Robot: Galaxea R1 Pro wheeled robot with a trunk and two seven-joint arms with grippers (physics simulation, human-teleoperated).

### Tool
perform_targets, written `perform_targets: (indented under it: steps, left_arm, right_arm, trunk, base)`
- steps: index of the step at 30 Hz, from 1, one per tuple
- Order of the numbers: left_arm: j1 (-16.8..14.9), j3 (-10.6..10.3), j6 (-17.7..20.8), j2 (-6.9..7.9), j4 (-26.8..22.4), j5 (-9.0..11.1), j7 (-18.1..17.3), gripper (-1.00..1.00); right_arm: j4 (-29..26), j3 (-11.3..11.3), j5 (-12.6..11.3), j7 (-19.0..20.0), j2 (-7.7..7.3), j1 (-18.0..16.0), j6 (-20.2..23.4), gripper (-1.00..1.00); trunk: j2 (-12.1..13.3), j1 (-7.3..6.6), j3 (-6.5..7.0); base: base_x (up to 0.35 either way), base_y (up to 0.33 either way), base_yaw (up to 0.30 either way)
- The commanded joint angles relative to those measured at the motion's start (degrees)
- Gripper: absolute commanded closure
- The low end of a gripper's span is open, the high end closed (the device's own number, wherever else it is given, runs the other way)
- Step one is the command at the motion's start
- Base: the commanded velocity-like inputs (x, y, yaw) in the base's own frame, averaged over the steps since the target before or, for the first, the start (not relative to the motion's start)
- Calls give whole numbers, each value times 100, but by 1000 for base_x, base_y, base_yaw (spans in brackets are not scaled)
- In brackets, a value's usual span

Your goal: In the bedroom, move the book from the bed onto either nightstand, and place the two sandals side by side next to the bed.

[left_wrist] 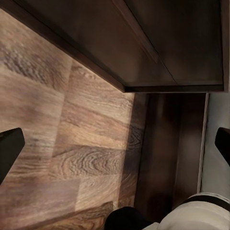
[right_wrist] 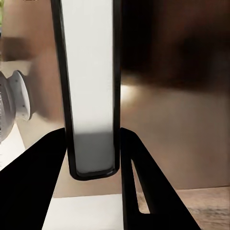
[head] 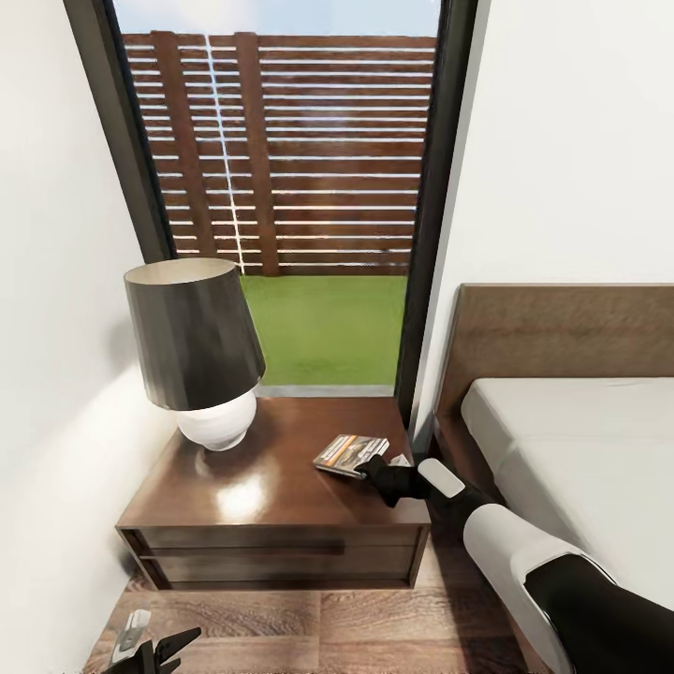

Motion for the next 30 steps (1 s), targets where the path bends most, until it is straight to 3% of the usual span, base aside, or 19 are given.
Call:
perform_targets:
  steps: [1,24,25,30]
  left_arm:
    - [-3,12,51,-1,1,14,-14,-100]
    - [-3,12,51,-9,1,14,-14,-100]
    - [-3,12,51,-9,1,14,-14,-100]
    - [-3,12,51,-9,1,14,-14,-100]
  right_arm:
    - [-4,50,-28,-41,-2,-2,7,100]
    - [-4,48,-30,-41,3,-2,7,100]
    - [-4,48,-30,-41,3,-2,7,-100]
    - [-4,48,-30,-41,3,-2,0,-100]
  trunk:
    - [-3,0,-6]
    - [-3,0,-6]
    - [-3,0,-6]
    - [-3,0,-6]
  base:
    - [0,0,0]
    - [0,0,0]
    - [0,0,0]
    - [0,0,0]
